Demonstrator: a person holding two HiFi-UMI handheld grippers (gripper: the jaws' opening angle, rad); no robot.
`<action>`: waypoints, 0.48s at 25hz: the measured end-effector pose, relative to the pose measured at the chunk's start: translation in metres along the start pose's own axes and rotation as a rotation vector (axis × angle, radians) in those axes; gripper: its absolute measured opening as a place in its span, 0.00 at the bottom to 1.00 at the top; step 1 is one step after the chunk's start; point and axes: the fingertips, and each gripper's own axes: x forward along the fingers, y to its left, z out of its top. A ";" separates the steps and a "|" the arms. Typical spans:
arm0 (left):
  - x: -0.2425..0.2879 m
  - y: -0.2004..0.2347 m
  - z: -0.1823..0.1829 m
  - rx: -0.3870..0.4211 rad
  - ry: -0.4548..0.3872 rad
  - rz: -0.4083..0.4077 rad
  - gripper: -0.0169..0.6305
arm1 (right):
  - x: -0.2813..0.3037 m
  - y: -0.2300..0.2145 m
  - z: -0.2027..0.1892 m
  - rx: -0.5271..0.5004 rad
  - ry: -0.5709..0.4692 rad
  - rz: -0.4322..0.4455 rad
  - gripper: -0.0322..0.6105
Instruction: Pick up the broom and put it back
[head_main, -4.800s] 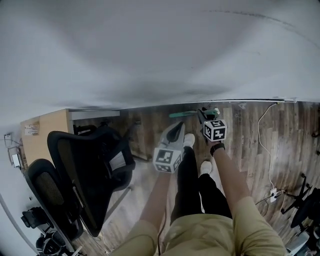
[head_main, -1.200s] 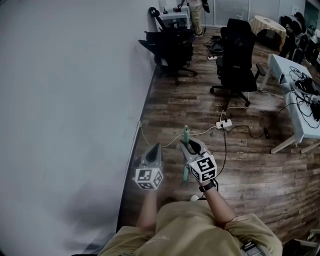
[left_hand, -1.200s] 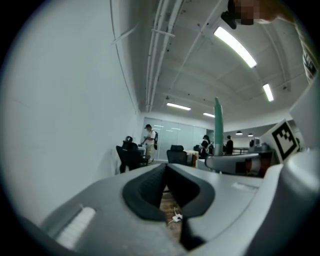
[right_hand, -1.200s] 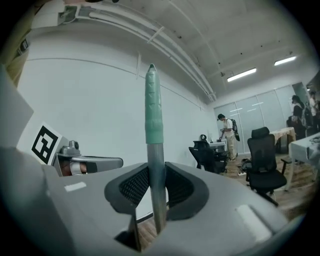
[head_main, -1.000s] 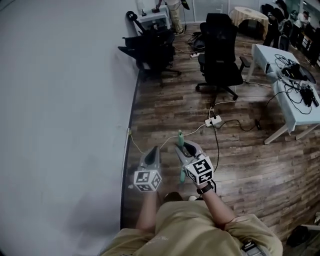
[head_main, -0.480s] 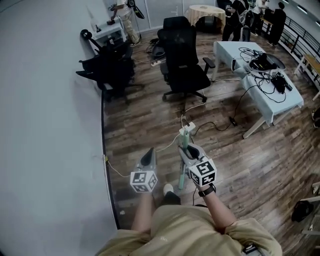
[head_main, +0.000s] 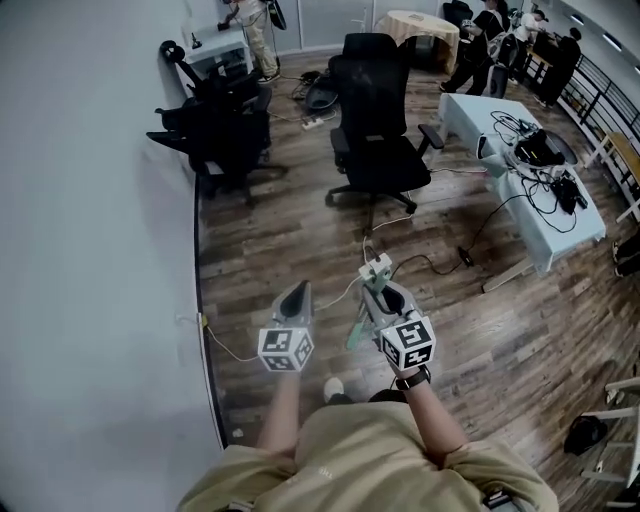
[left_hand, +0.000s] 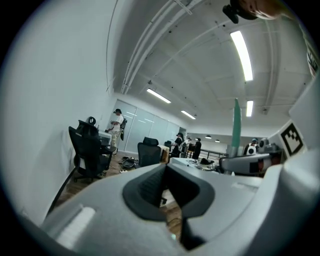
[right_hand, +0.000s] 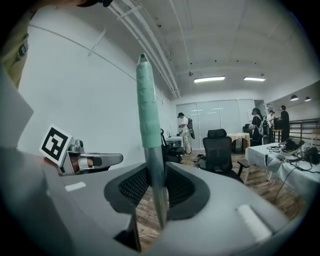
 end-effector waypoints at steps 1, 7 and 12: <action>0.004 0.008 0.001 -0.007 -0.003 0.006 0.03 | 0.010 0.002 -0.001 -0.003 0.009 0.009 0.19; 0.013 0.064 -0.001 -0.028 -0.011 0.088 0.03 | 0.076 0.019 -0.001 0.009 0.028 0.113 0.18; 0.021 0.105 -0.007 -0.033 -0.003 0.200 0.03 | 0.131 0.028 -0.007 0.021 0.034 0.238 0.18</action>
